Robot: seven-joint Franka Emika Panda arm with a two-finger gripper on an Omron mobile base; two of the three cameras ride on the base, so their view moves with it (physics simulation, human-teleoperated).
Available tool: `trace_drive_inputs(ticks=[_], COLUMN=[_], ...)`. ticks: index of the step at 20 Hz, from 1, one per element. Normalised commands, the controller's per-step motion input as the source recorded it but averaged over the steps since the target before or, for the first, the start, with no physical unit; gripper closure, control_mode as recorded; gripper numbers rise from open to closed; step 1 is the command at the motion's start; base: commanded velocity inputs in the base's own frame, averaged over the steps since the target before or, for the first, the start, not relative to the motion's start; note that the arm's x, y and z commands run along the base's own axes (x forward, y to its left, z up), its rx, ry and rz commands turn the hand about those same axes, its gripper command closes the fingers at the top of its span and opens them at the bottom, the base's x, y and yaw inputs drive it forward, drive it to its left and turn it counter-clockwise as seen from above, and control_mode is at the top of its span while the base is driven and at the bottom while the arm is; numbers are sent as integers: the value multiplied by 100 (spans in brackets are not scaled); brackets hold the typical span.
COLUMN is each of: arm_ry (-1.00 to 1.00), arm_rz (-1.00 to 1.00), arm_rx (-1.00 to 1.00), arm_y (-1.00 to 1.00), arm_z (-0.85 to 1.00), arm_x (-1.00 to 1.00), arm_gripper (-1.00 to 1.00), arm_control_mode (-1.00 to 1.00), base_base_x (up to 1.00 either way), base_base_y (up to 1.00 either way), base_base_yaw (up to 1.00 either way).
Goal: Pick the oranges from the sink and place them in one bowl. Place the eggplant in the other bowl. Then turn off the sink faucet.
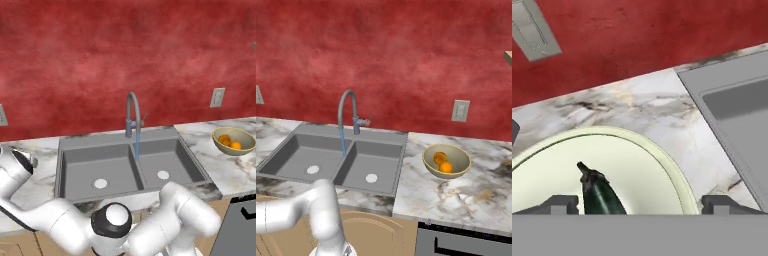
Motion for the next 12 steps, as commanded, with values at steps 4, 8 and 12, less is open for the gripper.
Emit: trace_drive_inputs(ticks=[4,8,12], arm_ry=[-15,-7,-1], arm_rz=[-14,-11,-7], arm_rx=[29,34,33], arm_y=[-89,-84,-90], arm_z=[52,83,74], arm_x=[0,0,-2], arm_gripper=[-100,-100,-100], arm_control_mode=[-100,-100,-100], base_base_x=[0,0,0], base_base_y=[0,0,0], base_base_yaw=[0,0,0])
